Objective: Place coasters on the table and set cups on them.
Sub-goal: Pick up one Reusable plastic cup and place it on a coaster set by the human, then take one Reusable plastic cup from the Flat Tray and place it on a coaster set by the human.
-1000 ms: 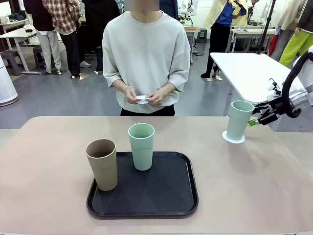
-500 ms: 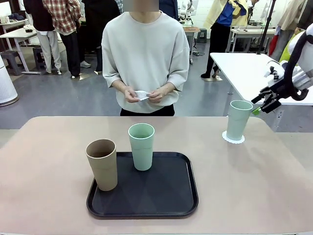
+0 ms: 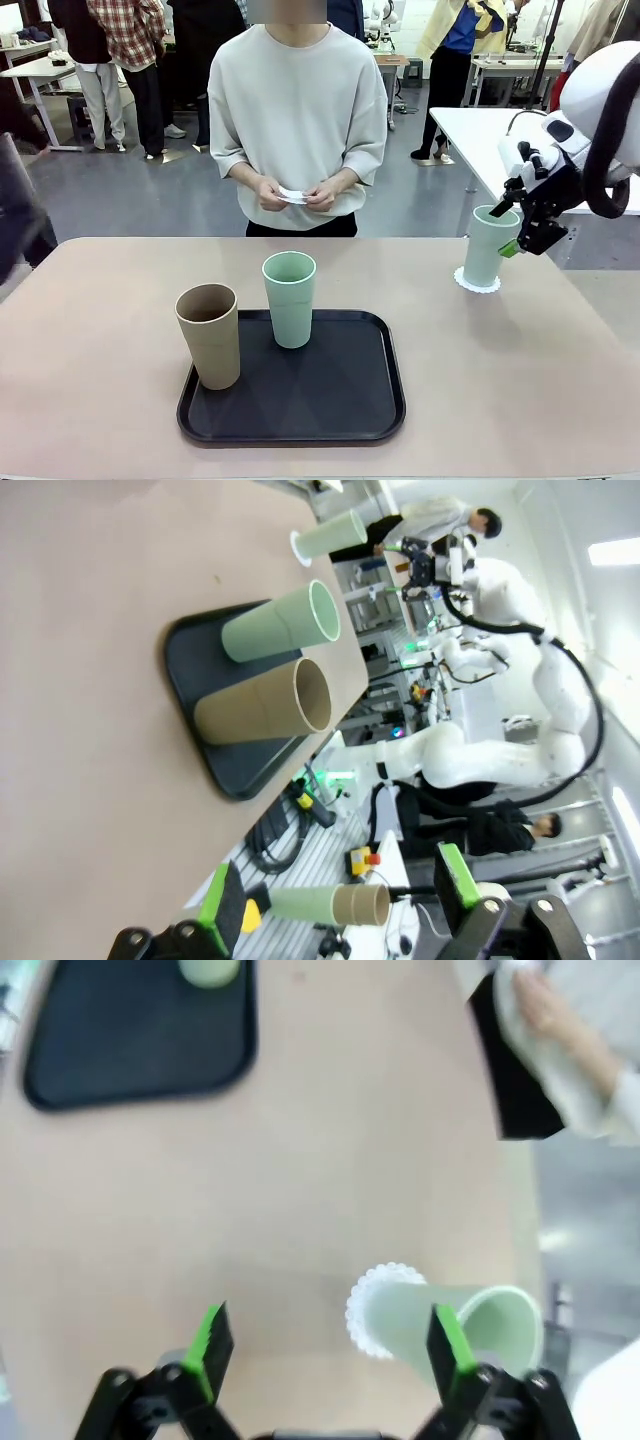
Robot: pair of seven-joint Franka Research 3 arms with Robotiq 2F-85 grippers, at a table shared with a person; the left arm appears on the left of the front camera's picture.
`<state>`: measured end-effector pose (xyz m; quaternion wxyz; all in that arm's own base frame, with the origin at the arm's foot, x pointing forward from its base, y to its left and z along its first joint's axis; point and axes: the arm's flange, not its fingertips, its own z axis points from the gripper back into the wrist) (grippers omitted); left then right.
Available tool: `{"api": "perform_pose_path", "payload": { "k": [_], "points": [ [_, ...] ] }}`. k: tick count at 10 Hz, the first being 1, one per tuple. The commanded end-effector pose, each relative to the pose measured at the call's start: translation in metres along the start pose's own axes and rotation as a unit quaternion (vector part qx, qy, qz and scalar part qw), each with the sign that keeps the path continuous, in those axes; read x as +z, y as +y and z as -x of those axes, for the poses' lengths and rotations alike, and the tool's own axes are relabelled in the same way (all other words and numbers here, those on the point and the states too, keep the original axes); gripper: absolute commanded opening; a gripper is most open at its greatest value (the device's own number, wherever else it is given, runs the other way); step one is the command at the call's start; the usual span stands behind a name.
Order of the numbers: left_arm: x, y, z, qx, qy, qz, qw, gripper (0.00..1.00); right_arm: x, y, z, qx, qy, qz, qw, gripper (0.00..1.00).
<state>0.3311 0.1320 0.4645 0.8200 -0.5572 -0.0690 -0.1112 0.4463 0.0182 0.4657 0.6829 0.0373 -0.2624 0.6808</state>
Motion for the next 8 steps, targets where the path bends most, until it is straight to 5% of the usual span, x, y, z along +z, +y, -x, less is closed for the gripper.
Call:
{"api": "perform_pose_path", "payload": {
  "k": [1, 3, 4, 8],
  "points": [
    [0.002, -0.001, 0.001, -0.003, -0.003, 0.006, 1.0, 1.0, 0.001, 0.009, -0.002, -0.004, 0.039, 0.04, 0.998, 1.0],
    [0.002, -0.001, 0.001, -0.003, -0.003, 0.006, 1.0, 1.0, -0.001, 0.003, -0.002, 0.02, 0.039, -0.017, 0.999, 1.0],
    [0.002, -0.001, 0.001, -0.003, -0.003, 0.006, 1.0, 1.0, 0.009, 0.011, -0.008, 0.017, 0.029, 0.03, 0.999, 1.0],
    [0.002, -0.001, 0.001, -0.003, -0.003, 0.006, 1.0, 1.0, 0.009, 0.011, -0.008, 0.017, 0.029, 0.03, 0.999, 1.0]
  ]
}}
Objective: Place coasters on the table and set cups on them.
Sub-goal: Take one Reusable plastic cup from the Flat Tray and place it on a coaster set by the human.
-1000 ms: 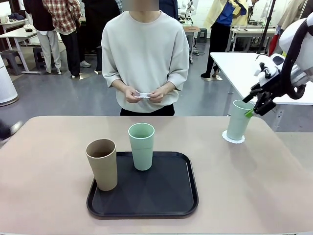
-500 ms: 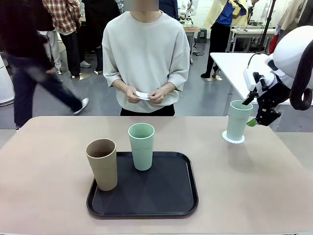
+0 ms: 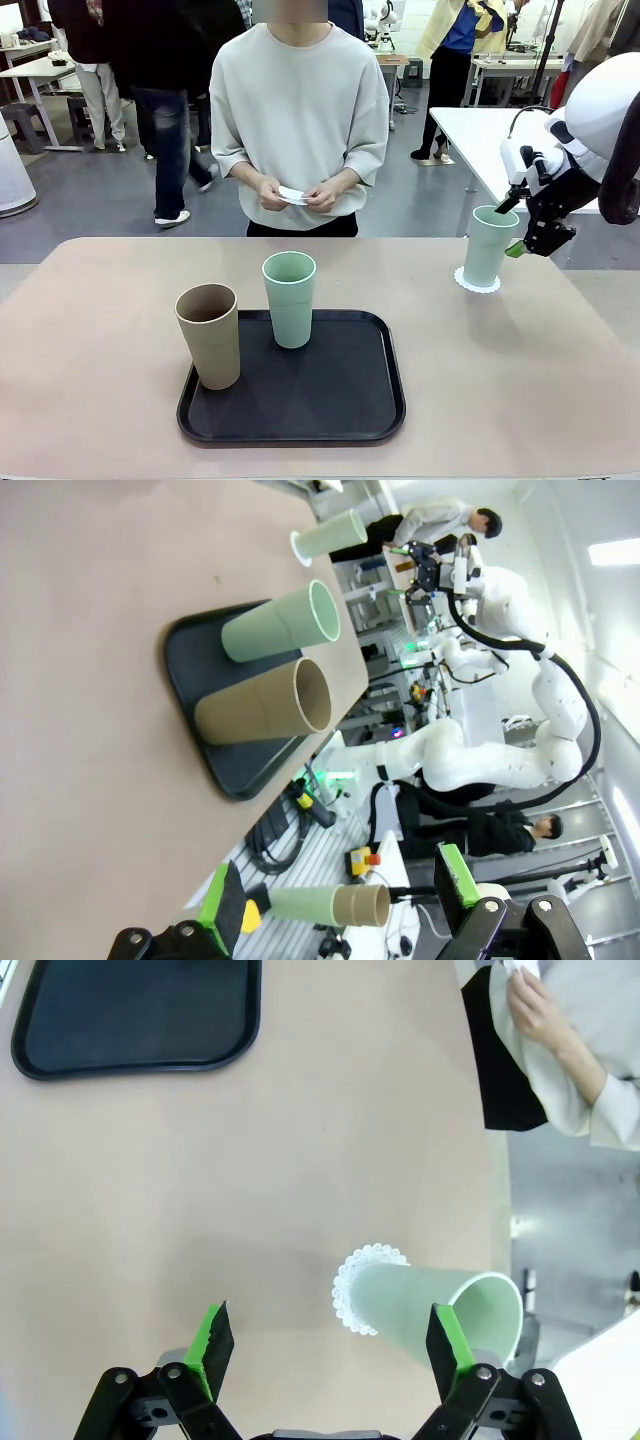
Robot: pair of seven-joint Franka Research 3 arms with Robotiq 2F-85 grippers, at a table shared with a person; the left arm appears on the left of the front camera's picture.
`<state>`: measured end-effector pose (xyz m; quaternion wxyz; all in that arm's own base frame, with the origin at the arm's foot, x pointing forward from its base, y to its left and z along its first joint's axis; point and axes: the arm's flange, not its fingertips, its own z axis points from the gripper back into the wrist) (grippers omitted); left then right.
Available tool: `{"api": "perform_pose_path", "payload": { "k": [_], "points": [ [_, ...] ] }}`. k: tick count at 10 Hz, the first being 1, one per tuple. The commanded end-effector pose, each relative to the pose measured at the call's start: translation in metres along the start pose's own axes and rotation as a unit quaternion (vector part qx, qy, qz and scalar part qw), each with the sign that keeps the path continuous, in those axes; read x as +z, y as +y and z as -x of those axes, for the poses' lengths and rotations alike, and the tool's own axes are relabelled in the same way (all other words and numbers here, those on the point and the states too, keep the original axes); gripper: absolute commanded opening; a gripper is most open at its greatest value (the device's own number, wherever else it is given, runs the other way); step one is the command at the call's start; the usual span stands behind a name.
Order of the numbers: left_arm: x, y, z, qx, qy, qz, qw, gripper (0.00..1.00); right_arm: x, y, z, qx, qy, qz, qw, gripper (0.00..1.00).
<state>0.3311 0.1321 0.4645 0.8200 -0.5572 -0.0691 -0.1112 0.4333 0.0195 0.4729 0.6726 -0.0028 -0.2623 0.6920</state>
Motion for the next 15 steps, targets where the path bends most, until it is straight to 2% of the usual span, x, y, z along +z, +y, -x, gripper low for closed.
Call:
{"api": "perform_pose_path", "payload": {
  "k": [1, 8, 9, 11, 12, 13, 14, 15],
  "points": [
    [0.002, -0.001, 0.001, -0.003, -0.003, 0.006, 1.0, 1.0, 0.0, 0.0, -0.003, -0.008, 0.005, 0.006, 1.0, 1.0],
    [0.002, -0.001, 0.001, -0.003, -0.003, 0.006, 1.0, 1.0, 0.0, 0.0, 0.0, 0.0, -0.002, 0.0, 1.0, 1.0],
    [0.002, -0.001, 0.001, -0.003, -0.003, 0.006, 1.0, 1.0, 0.005, 0.009, -0.003, -0.064, 0.011, -0.046, 0.997, 1.0],
    [0.002, -0.001, 0.001, -0.003, -0.003, 0.006, 1.0, 1.0, 0.044, 0.045, -0.028, -0.19, 0.033, -0.157, 0.968, 1.0],
    [0.002, -0.001, 0.001, -0.003, -0.003, 0.006, 1.0, 1.0, 0.062, 0.061, -0.034, -0.213, 0.085, -0.197, 0.953, 1.0],
    [0.002, -0.001, 0.001, -0.003, -0.003, 0.006, 1.0, 1.0, 0.075, 0.075, -0.044, -0.248, 0.096, -0.182, 0.947, 1.0],
    [0.002, -0.001, 0.001, -0.003, -0.003, 0.006, 1.0, 1.0, 0.087, 0.086, -0.052, -0.315, 0.108, -0.169, 0.928, 1.0],
    [0.002, -0.001, 0.001, -0.003, -0.003, 0.006, 1.0, 1.0, 0.094, 0.087, -0.058, -0.361, 0.13, -0.119, 0.916, 1.0]
  ]
}}
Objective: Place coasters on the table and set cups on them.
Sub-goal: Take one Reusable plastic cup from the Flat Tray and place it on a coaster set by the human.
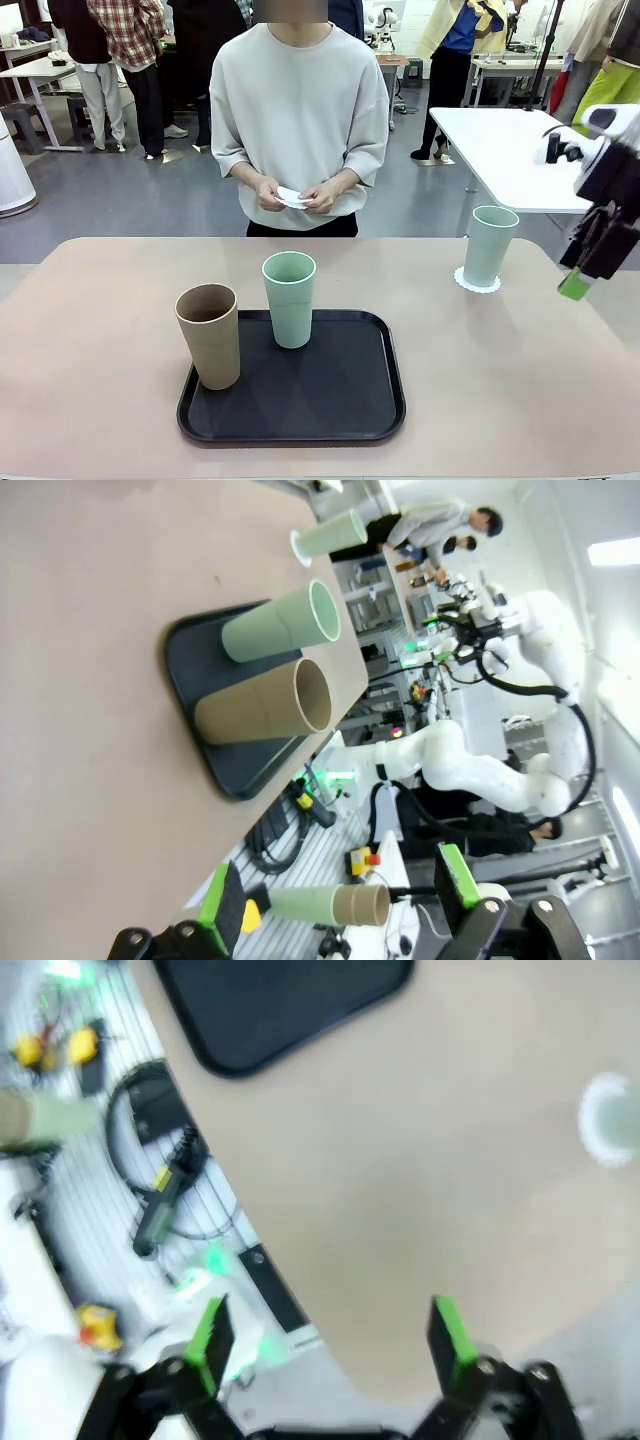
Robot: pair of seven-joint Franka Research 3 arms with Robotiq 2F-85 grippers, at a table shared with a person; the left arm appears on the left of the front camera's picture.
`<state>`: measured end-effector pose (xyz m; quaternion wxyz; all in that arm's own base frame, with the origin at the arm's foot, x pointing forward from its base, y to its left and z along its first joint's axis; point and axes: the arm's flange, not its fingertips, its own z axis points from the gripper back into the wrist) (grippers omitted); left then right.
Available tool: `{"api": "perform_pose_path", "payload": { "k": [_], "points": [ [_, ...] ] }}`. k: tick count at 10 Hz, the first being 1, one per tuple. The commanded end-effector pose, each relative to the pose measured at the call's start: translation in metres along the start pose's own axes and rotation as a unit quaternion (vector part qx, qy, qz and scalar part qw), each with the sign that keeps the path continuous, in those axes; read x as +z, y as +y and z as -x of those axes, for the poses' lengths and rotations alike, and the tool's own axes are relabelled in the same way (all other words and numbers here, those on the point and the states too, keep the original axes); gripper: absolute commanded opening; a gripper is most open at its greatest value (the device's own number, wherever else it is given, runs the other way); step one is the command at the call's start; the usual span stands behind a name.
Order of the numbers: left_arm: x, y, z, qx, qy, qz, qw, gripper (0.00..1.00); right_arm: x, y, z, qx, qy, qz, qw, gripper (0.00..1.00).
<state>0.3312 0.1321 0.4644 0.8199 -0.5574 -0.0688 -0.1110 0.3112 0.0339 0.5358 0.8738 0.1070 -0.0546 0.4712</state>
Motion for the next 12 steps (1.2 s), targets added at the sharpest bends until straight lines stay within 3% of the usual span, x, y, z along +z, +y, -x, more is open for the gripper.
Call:
{"api": "perform_pose_path", "payload": {
  "k": [1, 2, 3, 4, 6, 7, 8, 9, 10, 12],
  "points": [
    [0.002, -0.001, 0.001, -0.003, -0.003, 0.006, 1.0, 1.0, 0.011, 0.01, -0.016, -0.097, 0.0, 0.074, 0.993, 1.0],
    [0.002, -0.001, 0.001, -0.003, -0.003, 0.006, 1.0, 1.0, 0.017, 0.006, -0.025, -0.138, -0.012, 0.11, 0.984, 1.0],
    [0.002, -0.001, 0.001, -0.003, -0.003, 0.006, 1.0, 1.0, 0.018, 0.0, -0.029, -0.136, 0.021, 0.119, 0.983, 1.0],
    [0.002, -0.001, 0.001, -0.003, -0.003, 0.006, 1.0, 1.0, 0.025, 0.013, -0.01, -0.092, -0.028, 0.06, 0.994, 1.0],
    [0.002, -0.001, 0.001, -0.003, -0.003, 0.006, 1.0, 1.0, 0.027, 0.01, -0.019, -0.114, -0.024, 0.093, 0.989, 1.0],
    [0.002, -0.001, 0.001, -0.003, -0.003, 0.006, 1.0, 1.0, 0.018, -0.002, -0.014, -0.145, -0.127, -0.053, 0.98, 1.0],
    [0.002, -0.001, 0.001, -0.003, -0.003, 0.006, 1.0, 1.0, 0.02, -0.036, 0.001, -0.177, -0.245, -0.218, 0.928, 1.0],
    [0.002, -0.001, 0.001, -0.003, -0.003, 0.006, 1.0, 1.0, 0.018, -0.071, 0.022, -0.202, -0.328, -0.316, 0.867, 1.0],
    [0.002, -0.001, 0.001, -0.003, -0.003, 0.006, 1.0, 1.0, 0.004, -0.1, 0.043, -0.219, -0.367, -0.377, 0.822, 1.0],
    [0.002, -0.001, 0.001, -0.003, -0.003, 0.006, 1.0, 1.0, -0.017, -0.132, 0.081, -0.247, -0.405, -0.418, 0.775, 1.0]
  ]
}}
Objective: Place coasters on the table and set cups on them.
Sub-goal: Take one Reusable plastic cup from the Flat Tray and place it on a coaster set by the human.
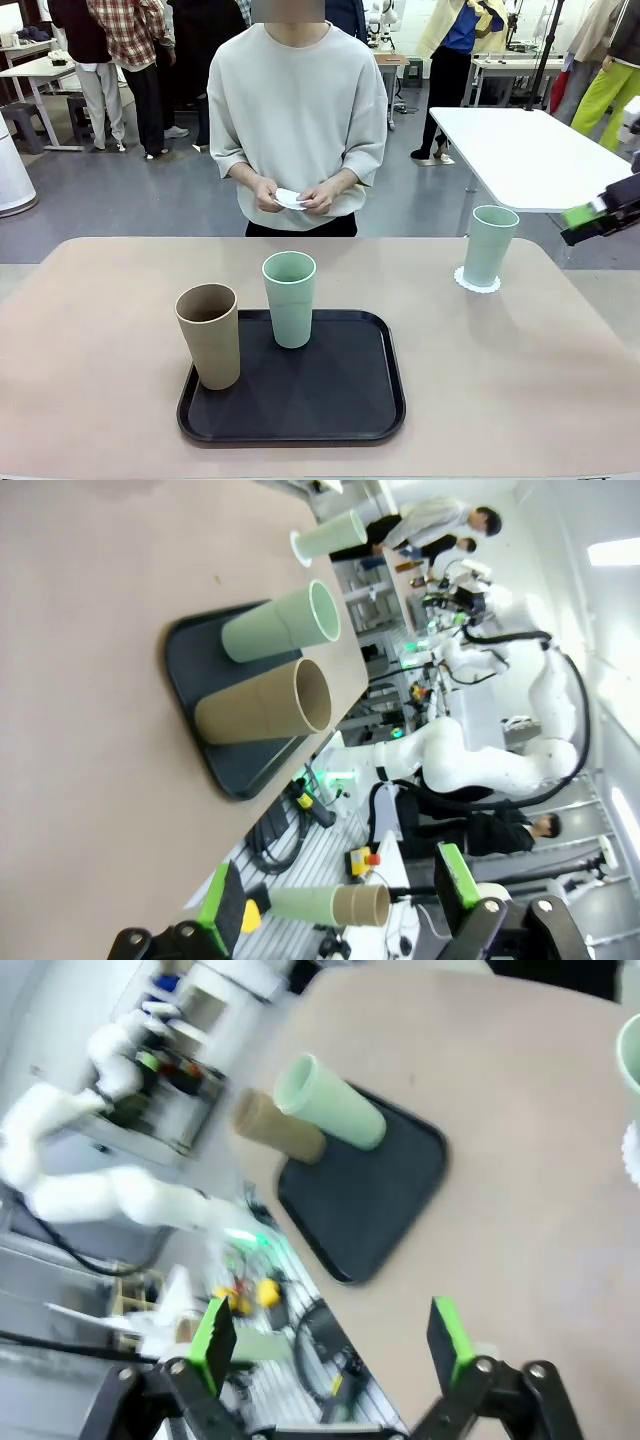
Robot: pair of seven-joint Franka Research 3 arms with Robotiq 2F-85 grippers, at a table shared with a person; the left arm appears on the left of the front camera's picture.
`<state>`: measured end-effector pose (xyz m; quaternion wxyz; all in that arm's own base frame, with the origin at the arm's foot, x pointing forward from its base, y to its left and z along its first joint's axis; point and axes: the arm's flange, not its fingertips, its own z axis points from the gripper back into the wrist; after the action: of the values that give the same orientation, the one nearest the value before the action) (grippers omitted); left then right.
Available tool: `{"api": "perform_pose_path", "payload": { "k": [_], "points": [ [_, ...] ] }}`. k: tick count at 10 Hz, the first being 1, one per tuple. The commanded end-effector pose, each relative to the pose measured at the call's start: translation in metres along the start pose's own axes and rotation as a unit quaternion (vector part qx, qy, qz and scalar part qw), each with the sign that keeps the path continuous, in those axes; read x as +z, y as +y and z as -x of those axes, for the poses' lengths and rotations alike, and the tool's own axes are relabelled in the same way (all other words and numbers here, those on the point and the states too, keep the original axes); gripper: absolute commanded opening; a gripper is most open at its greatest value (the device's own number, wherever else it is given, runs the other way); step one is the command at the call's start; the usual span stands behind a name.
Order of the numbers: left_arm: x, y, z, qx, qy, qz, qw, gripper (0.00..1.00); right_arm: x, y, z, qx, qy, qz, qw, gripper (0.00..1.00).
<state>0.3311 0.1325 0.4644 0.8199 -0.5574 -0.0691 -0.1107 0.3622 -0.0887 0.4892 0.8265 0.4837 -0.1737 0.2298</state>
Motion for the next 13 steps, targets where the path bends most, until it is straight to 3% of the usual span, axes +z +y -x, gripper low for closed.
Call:
{"api": "perform_pose_path", "payload": {
  "k": [1, 3, 6, 9, 12, 13],
  "points": [
    [0.002, -0.001, 0.001, -0.003, -0.002, 0.006, 1.0, 1.0, 0.019, -0.022, 0.0, -0.1, -0.12, -0.192, 0.969, 1.0],
    [0.002, -0.001, 0.001, -0.003, -0.002, 0.006, 1.0, 1.0, 0.045, -0.029, 0.019, -0.121, -0.123, -0.219, 0.96, 1.0],
    [0.002, -0.001, 0.001, -0.003, -0.002, 0.006, 1.0, 1.0, 0.079, -0.031, 0.048, -0.147, -0.113, -0.166, 0.968, 1.0],
    [0.002, -0.001, 0.001, -0.003, -0.002, 0.006, 1.0, 1.0, 0.081, -0.027, 0.054, -0.182, -0.021, -0.128, 0.975, 1.0],
    [0.002, -0.001, 0.001, -0.003, -0.002, 0.006, 1.0, 1.0, 0.08, -0.032, 0.059, -0.217, 0.025, -0.104, 0.97, 1.0],
    [0.002, -0.001, 0.001, -0.003, -0.002, 0.006, 1.0, 1.0, 0.073, -0.029, 0.059, -0.182, 0.052, -0.112, 0.976, 1.0]
  ]
}}
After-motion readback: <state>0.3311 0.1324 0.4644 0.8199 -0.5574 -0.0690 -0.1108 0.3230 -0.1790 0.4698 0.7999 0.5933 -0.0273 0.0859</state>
